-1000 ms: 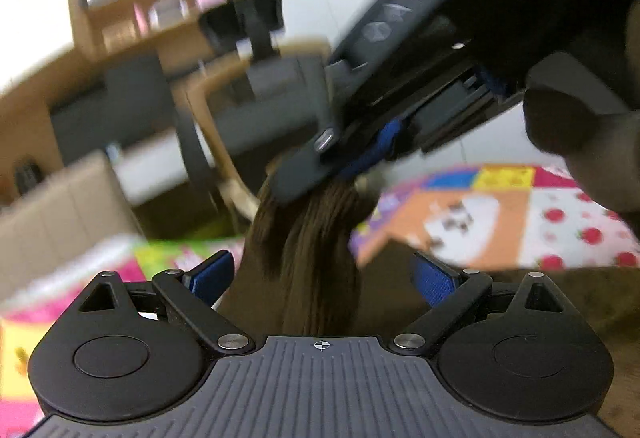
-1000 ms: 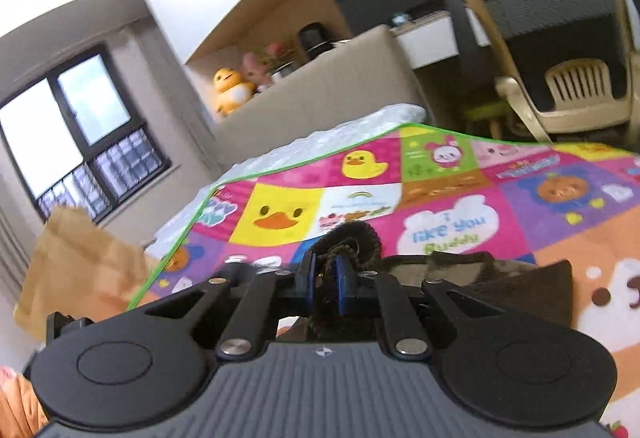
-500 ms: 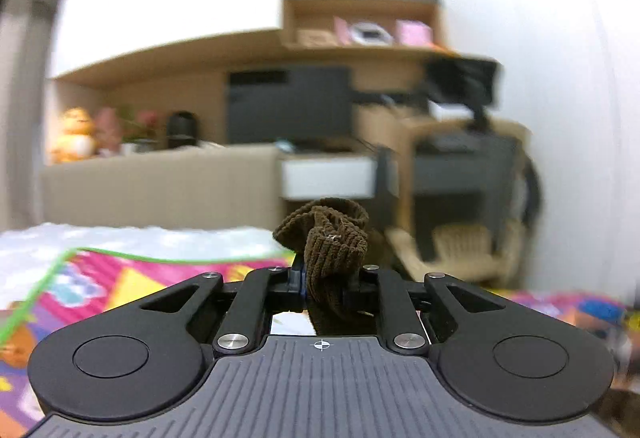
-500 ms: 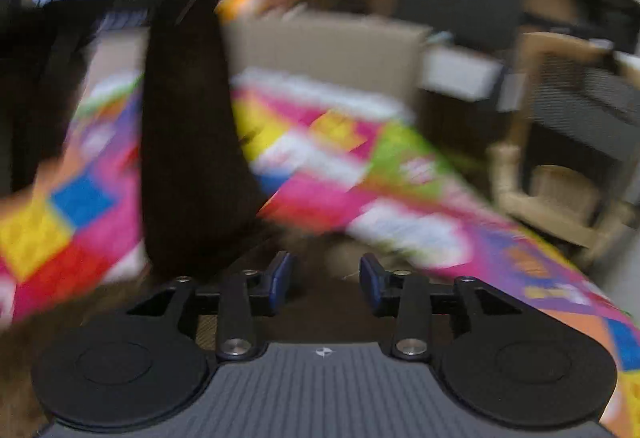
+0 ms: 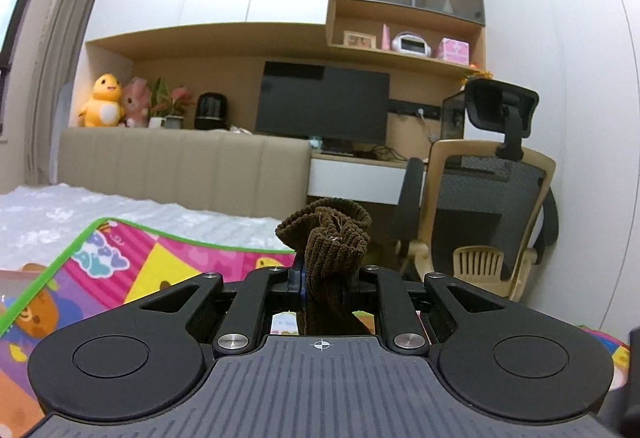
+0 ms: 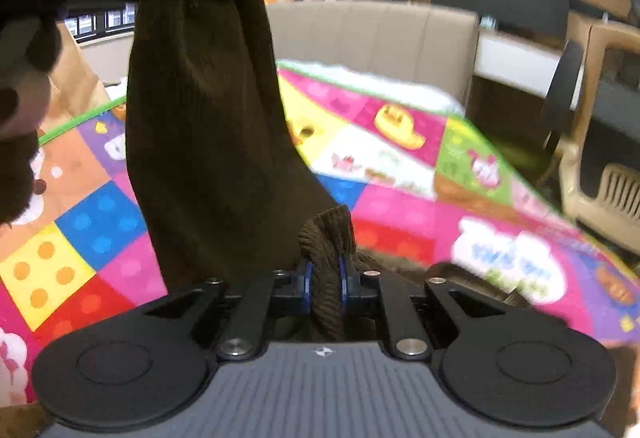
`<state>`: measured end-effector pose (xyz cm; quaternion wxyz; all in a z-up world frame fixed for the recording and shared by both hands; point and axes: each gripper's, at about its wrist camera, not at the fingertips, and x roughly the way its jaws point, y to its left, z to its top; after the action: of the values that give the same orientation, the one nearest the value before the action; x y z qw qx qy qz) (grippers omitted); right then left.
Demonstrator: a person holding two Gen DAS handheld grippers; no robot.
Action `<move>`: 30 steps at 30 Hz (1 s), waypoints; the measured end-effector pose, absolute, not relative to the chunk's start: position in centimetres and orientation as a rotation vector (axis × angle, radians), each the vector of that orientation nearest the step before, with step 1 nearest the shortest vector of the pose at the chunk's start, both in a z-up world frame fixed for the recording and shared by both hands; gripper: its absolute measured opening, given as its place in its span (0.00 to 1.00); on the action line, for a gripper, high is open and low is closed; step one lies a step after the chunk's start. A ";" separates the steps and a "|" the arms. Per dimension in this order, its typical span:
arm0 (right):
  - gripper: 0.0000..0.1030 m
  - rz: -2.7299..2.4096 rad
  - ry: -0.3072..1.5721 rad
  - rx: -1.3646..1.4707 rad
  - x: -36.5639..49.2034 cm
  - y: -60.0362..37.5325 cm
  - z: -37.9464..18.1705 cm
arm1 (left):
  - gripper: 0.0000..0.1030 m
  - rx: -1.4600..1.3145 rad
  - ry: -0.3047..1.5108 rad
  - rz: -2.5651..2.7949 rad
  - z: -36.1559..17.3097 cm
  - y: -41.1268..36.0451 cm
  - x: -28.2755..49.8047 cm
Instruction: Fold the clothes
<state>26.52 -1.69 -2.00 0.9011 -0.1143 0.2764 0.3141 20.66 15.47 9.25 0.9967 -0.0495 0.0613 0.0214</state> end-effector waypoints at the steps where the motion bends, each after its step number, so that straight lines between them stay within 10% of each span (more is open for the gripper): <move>1: 0.13 0.654 0.610 -0.243 26.8 -1.5 -2.8 | 0.15 -0.107 0.128 0.042 9.3 15.6 20.7; 10: 0.59 0.668 0.508 -0.054 23.3 -10.5 -0.4 | 0.15 -0.091 0.158 0.008 10.5 13.8 20.7; 15: 0.64 0.483 0.340 -0.003 20.3 -19.0 2.7 | 0.16 -0.074 0.194 -0.093 10.7 9.0 21.6; 17: 0.64 0.428 0.357 0.033 20.3 -21.1 2.5 | 0.23 -0.101 0.228 -0.169 10.3 6.6 22.3; 21: 0.64 0.380 0.410 0.119 20.8 -23.4 1.4 | 0.73 -0.295 0.355 -0.402 9.1 3.9 24.1; 30: 0.73 0.358 0.603 0.253 25.5 -20.8 -2.5 | 0.91 -0.264 0.333 -0.318 9.1 6.5 23.1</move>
<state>25.48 -20.81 -2.49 0.9313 0.1238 0.2945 0.1751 23.13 6.54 9.07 0.9650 -0.1305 0.1646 -0.1572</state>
